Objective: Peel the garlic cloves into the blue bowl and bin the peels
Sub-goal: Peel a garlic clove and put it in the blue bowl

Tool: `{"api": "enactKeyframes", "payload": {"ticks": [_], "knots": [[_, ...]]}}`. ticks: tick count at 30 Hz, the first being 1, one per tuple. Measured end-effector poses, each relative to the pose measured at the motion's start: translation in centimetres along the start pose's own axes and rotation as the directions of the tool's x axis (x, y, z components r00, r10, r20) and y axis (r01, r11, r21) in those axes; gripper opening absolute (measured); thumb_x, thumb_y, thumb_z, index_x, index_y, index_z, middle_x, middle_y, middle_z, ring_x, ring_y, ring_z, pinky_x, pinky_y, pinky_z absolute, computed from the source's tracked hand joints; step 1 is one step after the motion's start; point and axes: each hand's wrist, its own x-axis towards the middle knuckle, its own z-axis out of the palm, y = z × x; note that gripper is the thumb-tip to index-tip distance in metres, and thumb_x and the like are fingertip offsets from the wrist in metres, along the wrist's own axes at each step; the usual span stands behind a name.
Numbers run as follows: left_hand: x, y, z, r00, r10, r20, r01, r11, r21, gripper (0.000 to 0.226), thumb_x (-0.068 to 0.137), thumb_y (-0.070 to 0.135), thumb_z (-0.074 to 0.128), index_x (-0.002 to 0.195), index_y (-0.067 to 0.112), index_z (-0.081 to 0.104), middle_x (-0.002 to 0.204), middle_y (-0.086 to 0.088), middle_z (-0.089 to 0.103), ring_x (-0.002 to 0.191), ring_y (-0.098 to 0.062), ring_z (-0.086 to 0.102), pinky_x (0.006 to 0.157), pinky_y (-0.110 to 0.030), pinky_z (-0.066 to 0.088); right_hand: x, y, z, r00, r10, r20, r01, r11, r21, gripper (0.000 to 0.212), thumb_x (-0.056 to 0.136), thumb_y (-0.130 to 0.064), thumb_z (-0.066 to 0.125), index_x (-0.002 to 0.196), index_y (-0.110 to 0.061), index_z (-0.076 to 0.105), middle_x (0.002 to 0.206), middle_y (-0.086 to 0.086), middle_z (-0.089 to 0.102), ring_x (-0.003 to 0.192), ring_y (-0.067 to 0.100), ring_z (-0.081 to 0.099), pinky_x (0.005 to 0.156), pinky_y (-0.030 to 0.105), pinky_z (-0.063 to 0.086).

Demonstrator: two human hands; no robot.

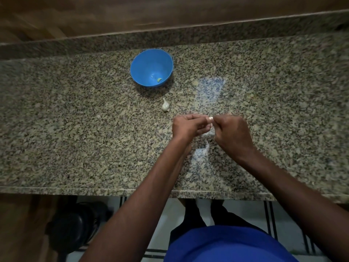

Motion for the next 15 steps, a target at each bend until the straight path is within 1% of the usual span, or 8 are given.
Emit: {"api": "enactKeyframes", "payload": {"ticks": [2,5,8,10,12,13,14,15], "knots": [[0.0,0.0,0.0,1.0,-0.027,0.009,0.027,1.0,-0.004,0.004,0.087,-0.007,0.073,0.09,-0.004,0.072,0.075,-0.013,0.074,0.063,-0.016,0.071,0.069,-0.025,0.064,0.2,0.5,-0.1,1.0,0.006,0.024,-0.007,0.999,0.05,0.02,0.099,-0.01,0.062,0.081,-0.007,0.071,0.059,-0.004,0.05,0.047,-0.001,0.041,0.047,0.01,0.018],[0.1,0.3,0.0,0.994,-0.107,0.029,0.108,0.994,-0.014,0.003,0.089,-0.007,0.069,0.088,-0.004,0.069,0.073,-0.011,0.071,0.058,-0.014,0.069,0.064,-0.022,0.062,0.0,0.8,-0.3,0.995,-0.076,0.059,0.078,0.997,-0.028,0.014,0.094,0.001,0.061,0.085,-0.005,0.07,0.063,-0.003,0.05,0.049,0.014,0.044,0.049,0.011,0.016],[0.5,1.0,-0.2,0.97,-0.23,0.072,0.23,0.973,0.01,0.01,0.09,-0.005,0.066,0.081,-0.001,0.065,0.064,-0.008,0.069,0.052,-0.012,0.065,0.056,-0.019,0.059,-0.5,1.1,-0.1,0.982,-0.159,0.103,0.171,0.978,-0.121,0.016,0.088,0.007,0.063,0.095,-0.003,0.072,0.066,0.004,0.058,0.052,0.014,0.039,0.052,0.009,0.012],[0.8,1.4,-0.4,0.958,-0.274,0.087,0.27,0.962,0.047,0.013,0.092,-0.003,0.065,0.08,0.001,0.064,0.058,-0.005,0.067,0.049,-0.01,0.063,0.053,-0.017,0.057,-0.7,1.5,0.3,0.979,-0.161,0.129,0.177,0.976,-0.126,0.014,0.09,0.005,0.062,0.092,-0.004,0.072,0.065,0.006,0.061,0.05,0.015,0.04,0.051,0.01,0.013],[1.0,1.7,-0.6,0.951,-0.289,0.11,0.286,0.957,0.041,0.008,0.093,-0.002,0.064,0.086,0.0,0.066,0.062,-0.005,0.068,0.051,-0.01,0.064,0.055,-0.017,0.058,-0.5,2.0,0.6,0.985,-0.068,0.156,0.074,0.997,-0.031,0.016,0.096,-0.004,0.062,0.085,-0.005,0.073,0.061,0.003,0.061,0.047,0.012,0.046,0.048,0.011,0.021],[1.0,1.7,-0.9,0.951,-0.283,0.127,0.283,0.959,0.018,0.003,0.093,-0.002,0.064,0.092,-0.002,0.067,0.067,-0.007,0.07,0.055,-0.011,0.065,0.059,-0.018,0.059,-0.3,2.3,0.7,0.98,0.007,0.198,-0.021,0.997,0.07,0.02,0.099,-0.009,0.061,0.083,-0.006,0.073,0.061,0.0,0.062,0.046,0.01,0.051,0.046,0.012,0.029],[1.1,1.7,-1.1,0.955,-0.258,0.145,0.261,0.965,0.004,0.006,0.093,-0.002,0.065,0.097,-0.003,0.069,0.074,-0.008,0.071,0.06,-0.012,0.068,0.063,-0.02,0.061,0.0,2.6,0.6,0.959,0.082,0.272,-0.14,0.969,0.205,0.023,0.101,-0.012,0.06,0.083,-0.006,0.073,0.063,0.001,0.065,0.046,0.011,0.058,0.047,0.015,0.039],[1.3,1.4,-1.5,0.964,-0.213,0.157,0.214,0.977,0.013,0.009,0.093,-0.002,0.067,0.101,-0.003,0.07,0.079,-0.009,0.072,0.066,-0.013,0.07,0.069,-0.022,0.062,0.2,2.8,0.5,0.924,0.135,0.358,-0.263,0.903,0.339,0.025,0.103,-0.012,0.057,0.085,-0.004,0.073,0.067,0.007,0.07,0.048,0.015,0.064,0.048,0.02,0.047]]}}
